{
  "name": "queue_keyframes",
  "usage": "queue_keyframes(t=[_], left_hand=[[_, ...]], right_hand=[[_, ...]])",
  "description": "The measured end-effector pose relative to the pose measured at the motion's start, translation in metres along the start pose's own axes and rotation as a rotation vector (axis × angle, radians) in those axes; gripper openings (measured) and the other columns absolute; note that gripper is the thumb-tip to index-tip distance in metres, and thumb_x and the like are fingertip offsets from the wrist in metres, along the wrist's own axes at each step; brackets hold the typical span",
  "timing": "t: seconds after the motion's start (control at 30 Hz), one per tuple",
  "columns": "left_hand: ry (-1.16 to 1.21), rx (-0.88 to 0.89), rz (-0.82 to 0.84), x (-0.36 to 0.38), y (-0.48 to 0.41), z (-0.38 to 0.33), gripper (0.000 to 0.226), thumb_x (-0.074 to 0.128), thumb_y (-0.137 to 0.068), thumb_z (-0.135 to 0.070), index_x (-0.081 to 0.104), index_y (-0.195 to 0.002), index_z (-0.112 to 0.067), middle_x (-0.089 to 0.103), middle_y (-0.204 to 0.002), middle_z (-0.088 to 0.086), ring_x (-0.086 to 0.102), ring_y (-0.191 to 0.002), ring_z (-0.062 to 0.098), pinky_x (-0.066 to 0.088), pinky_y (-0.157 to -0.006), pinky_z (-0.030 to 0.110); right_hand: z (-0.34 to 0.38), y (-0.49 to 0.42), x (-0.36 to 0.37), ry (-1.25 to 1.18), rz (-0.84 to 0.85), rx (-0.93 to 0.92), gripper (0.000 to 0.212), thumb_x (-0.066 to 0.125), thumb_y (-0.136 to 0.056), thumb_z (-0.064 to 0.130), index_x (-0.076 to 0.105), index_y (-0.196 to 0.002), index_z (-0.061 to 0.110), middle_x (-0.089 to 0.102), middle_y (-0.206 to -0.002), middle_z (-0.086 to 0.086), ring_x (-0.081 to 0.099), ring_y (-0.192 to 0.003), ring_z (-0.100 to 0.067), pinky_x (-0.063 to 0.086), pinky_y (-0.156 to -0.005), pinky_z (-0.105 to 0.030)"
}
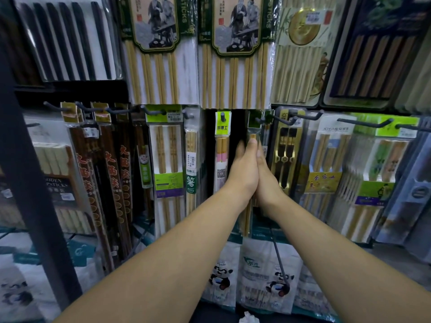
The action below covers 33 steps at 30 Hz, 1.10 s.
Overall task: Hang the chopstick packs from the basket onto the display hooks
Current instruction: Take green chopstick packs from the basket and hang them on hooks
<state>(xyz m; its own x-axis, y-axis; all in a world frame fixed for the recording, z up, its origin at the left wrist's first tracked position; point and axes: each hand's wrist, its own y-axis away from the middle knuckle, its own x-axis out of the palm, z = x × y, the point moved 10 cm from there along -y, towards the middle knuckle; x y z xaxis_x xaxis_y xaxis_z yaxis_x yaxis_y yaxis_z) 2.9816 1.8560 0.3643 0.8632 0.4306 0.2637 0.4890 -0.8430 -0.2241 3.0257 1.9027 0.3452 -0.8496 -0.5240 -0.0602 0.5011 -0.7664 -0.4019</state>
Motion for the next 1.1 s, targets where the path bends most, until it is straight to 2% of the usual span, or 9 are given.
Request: queue_keyframes(t=[0.13,0.37,0.43,0.63,0.73,0.83,0.93,1.0,1.1], left_hand=[[0.078,-0.044,-0.034,0.007,-0.007,0.007,0.057,0.039,-0.110,-0.038,0.025,-0.162,-0.021,0.033,-0.166,0.000,0.031,-0.151,0.016,0.021,-0.105,0.021],[0.018,-0.020,-0.005,0.001,-0.016,0.004,0.054,0.043,-0.108,-0.044,0.035,-0.158,-0.025,0.042,-0.160,-0.002,0.041,-0.128,0.003,0.025,-0.102,0.022],[-0.003,-0.023,0.008,0.000,-0.016,0.003,0.055,0.043,-0.108,-0.045,0.037,-0.158,-0.024,0.045,-0.158,-0.001,0.045,-0.120,0.003,0.031,-0.096,0.019],[-0.089,-0.012,0.034,-0.007,0.001,0.002,0.061,0.045,-0.108,-0.043,0.022,-0.162,-0.027,0.036,-0.164,-0.003,0.034,-0.141,0.007,0.028,-0.109,0.030],[-0.148,-0.007,0.079,-0.011,0.024,0.001,0.065,0.046,-0.108,-0.041,0.014,-0.164,-0.030,0.031,-0.166,-0.003,0.032,-0.146,0.010,0.028,-0.111,0.028],[-0.243,-0.016,0.147,-0.022,0.063,0.008,0.066,0.049,-0.107,-0.042,0.015,-0.163,-0.035,0.028,-0.166,-0.011,0.028,-0.134,-0.003,0.027,-0.103,0.021],[-0.310,0.010,0.237,-0.045,0.114,0.027,0.047,0.054,-0.105,-0.040,0.042,-0.151,-0.038,0.045,-0.154,-0.021,0.044,-0.128,-0.016,0.036,-0.094,0.005],[-0.379,-0.034,0.203,-0.074,0.140,0.051,0.020,0.056,-0.103,-0.037,0.063,-0.120,-0.042,0.070,-0.123,-0.018,0.064,-0.110,-0.007,0.050,-0.089,0.013],[-0.477,-0.163,0.082,-0.132,0.169,0.101,0.025,0.057,-0.105,-0.023,0.070,-0.092,-0.041,0.076,-0.092,-0.005,0.073,-0.091,0.013,0.058,-0.083,0.033]], right_hand=[[-0.005,-0.007,0.001,-0.049,0.005,0.046,0.053,0.019,-0.109,0.048,0.012,-0.161,0.038,0.028,-0.150,0.020,0.024,-0.132,0.006,0.028,-0.089,-0.004],[-0.006,-0.017,-0.005,-0.043,-0.003,0.047,0.052,0.017,-0.111,0.043,0.015,-0.161,0.032,0.020,-0.167,0.009,0.020,-0.139,0.004,0.016,-0.113,-0.020],[-0.006,-0.017,-0.006,-0.002,0.010,0.042,0.052,0.016,-0.111,0.043,0.013,-0.161,0.030,0.019,-0.166,0.010,0.016,-0.142,0.005,0.016,-0.111,-0.014],[0.000,0.007,-0.012,0.165,-0.012,0.004,0.065,0.024,-0.103,0.054,0.012,-0.162,0.029,0.019,-0.165,0.012,0.018,-0.134,0.013,0.019,-0.085,0.012],[0.002,0.037,-0.020,0.183,-0.032,-0.005,0.061,0.033,-0.105,0.051,0.021,-0.161,0.030,0.026,-0.165,0.010,0.025,-0.144,0.003,0.026,-0.113,-0.010],[-0.012,0.084,-0.033,0.227,-0.078,0.038,0.048,0.040,-0.105,0.043,0.042,-0.151,0.028,0.050,-0.149,0.007,0.048,-0.137,-0.012,0.041,-0.114,-0.044],[-0.045,0.145,-0.035,0.305,-0.101,0.125,0.023,0.050,-0.103,0.034,0.062,-0.123,0.030,0.069,-0.113,0.015,0.065,-0.105,-0.008,0.055,-0.093,-0.041],[-0.080,0.185,-0.023,0.335,-0.029,0.245,0.013,0.054,-0.103,0.029,0.066,-0.105,0.034,0.071,-0.094,0.013,0.068,-0.087,-0.009,0.058,-0.079,-0.035],[-0.141,0.245,0.004,0.387,0.145,0.425,0.013,0.059,-0.101,0.023,0.067,-0.093,0.029,0.071,-0.084,0.002,0.066,-0.075,-0.017,0.053,-0.065,-0.027]])
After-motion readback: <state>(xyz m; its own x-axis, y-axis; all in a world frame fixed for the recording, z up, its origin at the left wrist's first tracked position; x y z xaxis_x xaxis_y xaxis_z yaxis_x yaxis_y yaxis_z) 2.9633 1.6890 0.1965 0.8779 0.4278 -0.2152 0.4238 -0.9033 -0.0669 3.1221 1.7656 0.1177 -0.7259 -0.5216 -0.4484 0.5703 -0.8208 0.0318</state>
